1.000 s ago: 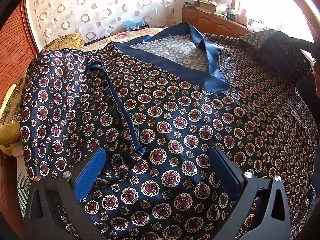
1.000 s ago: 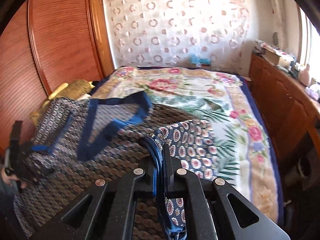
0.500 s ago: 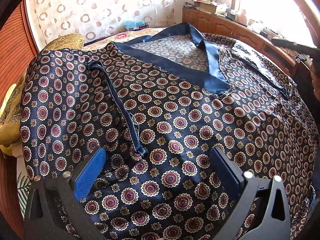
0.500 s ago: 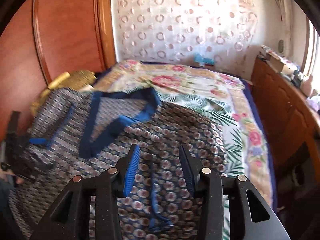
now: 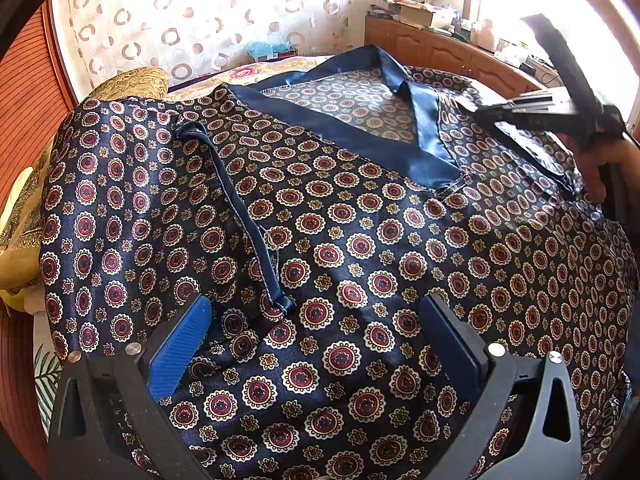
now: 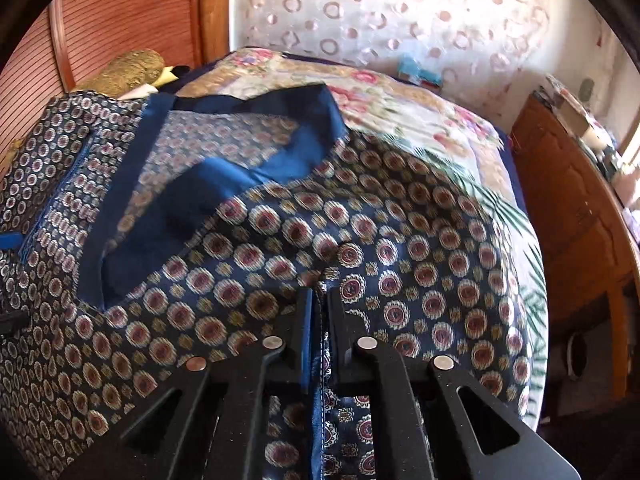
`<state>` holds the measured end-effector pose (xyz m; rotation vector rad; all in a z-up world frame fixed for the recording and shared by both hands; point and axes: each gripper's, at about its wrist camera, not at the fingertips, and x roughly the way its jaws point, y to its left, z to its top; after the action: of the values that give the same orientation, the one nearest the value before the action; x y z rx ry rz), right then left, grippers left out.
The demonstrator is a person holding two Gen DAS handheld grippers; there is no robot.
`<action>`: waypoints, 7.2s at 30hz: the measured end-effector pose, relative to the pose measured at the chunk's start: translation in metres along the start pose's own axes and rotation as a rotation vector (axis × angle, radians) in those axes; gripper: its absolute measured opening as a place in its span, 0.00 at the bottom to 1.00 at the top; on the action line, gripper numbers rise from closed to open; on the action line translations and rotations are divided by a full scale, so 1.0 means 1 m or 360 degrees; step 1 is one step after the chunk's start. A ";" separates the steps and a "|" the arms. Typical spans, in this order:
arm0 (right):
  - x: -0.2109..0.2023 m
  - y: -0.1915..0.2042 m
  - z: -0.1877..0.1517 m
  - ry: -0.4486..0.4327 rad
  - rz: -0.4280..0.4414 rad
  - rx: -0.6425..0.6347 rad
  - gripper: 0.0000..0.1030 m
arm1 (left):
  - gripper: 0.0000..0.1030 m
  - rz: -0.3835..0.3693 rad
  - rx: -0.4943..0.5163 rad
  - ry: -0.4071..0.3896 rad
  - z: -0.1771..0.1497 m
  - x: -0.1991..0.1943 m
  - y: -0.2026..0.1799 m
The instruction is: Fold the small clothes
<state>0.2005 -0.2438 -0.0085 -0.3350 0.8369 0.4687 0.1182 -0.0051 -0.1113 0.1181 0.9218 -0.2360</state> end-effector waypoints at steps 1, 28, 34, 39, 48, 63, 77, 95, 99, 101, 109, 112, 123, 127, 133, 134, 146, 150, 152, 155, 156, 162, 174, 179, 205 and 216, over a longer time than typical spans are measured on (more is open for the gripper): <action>-0.001 0.000 0.005 -0.0017 0.0018 0.0017 0.04 | 1.00 0.0000 0.0000 0.0000 0.000 0.000 0.000; -0.030 -0.087 -0.051 -0.0021 -0.0132 0.0276 0.43 | 1.00 -0.0001 0.0000 0.0000 0.000 -0.001 0.000; -0.026 -0.092 -0.059 -0.0041 -0.0087 0.0325 0.46 | 1.00 0.0000 0.0001 0.0001 0.001 -0.002 0.000; -0.024 -0.090 -0.069 -0.0071 -0.0035 0.0282 0.77 | 1.00 0.0002 0.0000 0.0002 0.001 -0.002 0.000; -0.025 -0.091 -0.073 -0.0069 -0.0030 0.0249 0.83 | 1.00 -0.0015 -0.0028 -0.0106 0.006 -0.022 0.010; -0.032 -0.108 -0.053 -0.0145 -0.0012 0.0275 0.75 | 0.93 0.0147 -0.0309 -0.0383 0.053 -0.070 0.123; 0.015 -0.134 -0.020 -0.0080 -0.0024 0.0254 0.69 | 0.56 0.0076 -0.0568 -0.0260 0.072 -0.026 0.196; 0.014 -0.133 -0.023 -0.0097 -0.0028 0.0249 0.70 | 0.23 -0.0059 -0.0580 -0.0240 0.079 -0.011 0.185; 0.014 -0.134 -0.022 -0.0096 -0.0025 0.0251 0.70 | 0.20 -0.0062 -0.0564 -0.0254 0.081 -0.014 0.181; 0.013 -0.134 -0.022 -0.0096 -0.0024 0.0251 0.70 | 0.20 -0.0036 -0.0567 -0.0240 0.083 -0.012 0.179; 0.015 -0.136 -0.018 -0.0072 -0.0015 0.0252 0.69 | 0.04 -0.0085 -0.0425 -0.0231 0.083 -0.009 0.163; 0.018 -0.136 -0.009 -0.0040 0.0011 0.0238 0.54 | 0.03 -0.0098 -0.0361 -0.0247 0.085 -0.012 0.149; 0.032 -0.130 0.023 -0.0012 0.0032 0.0275 0.05 | 0.03 -0.0189 -0.0301 -0.0260 0.061 -0.031 0.112; 0.011 -0.111 0.014 -0.0097 0.0059 0.0207 0.03 | 0.03 -0.0193 -0.0274 -0.0262 0.044 -0.042 0.100; -0.038 -0.086 -0.022 -0.0271 0.0072 0.0206 0.03 | 0.03 -0.0196 -0.0286 -0.0327 0.016 -0.068 0.089; -0.046 -0.085 -0.031 -0.0289 0.0101 0.0185 0.03 | 0.03 -0.0194 -0.0284 -0.0335 0.012 -0.070 0.086; -0.127 -0.083 -0.151 -0.0497 0.0151 0.0367 0.03 | 0.03 -0.0110 -0.0478 -0.0493 -0.068 -0.129 0.106; -0.161 -0.083 -0.173 -0.0646 0.0150 0.0390 0.03 | 0.03 -0.0071 -0.0571 -0.0537 -0.091 -0.144 0.121; -0.173 -0.082 -0.186 -0.0696 0.0163 0.0412 0.03 | 0.03 -0.0053 -0.0608 -0.0543 -0.102 -0.150 0.128; -0.186 -0.078 -0.210 -0.0696 0.0168 0.0390 0.03 | 0.03 -0.0010 -0.0611 -0.0543 -0.114 -0.157 0.133; -0.188 -0.072 -0.215 -0.0688 0.0157 0.0377 0.03 | 0.03 -0.0002 -0.0616 -0.0540 -0.117 -0.159 0.133; -0.183 -0.069 -0.255 -0.0462 0.0109 0.0361 0.02 | 0.03 0.0029 -0.0580 -0.0483 -0.129 -0.160 0.126; -0.169 -0.064 -0.252 -0.0363 0.0014 0.0360 0.23 | 0.42 0.0134 -0.0517 -0.0454 -0.115 -0.166 0.129; -0.187 -0.060 -0.258 -0.0429 -0.0004 0.0339 0.38 | 0.71 0.0151 -0.0455 -0.0487 -0.096 -0.173 0.129; -0.075 -0.068 -0.198 -0.0105 0.0007 0.0363 0.56 | 0.77 0.0085 -0.0319 0.0047 -0.051 -0.053 0.146; -0.073 -0.062 -0.193 -0.0093 0.0062 0.0267 0.37 | 0.53 -0.0030 -0.0296 0.0020 -0.063 -0.055 0.136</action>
<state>0.0696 -0.4047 -0.0667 -0.1498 0.8211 0.4394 0.0720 0.1477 -0.1048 -0.0606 0.9532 -0.1659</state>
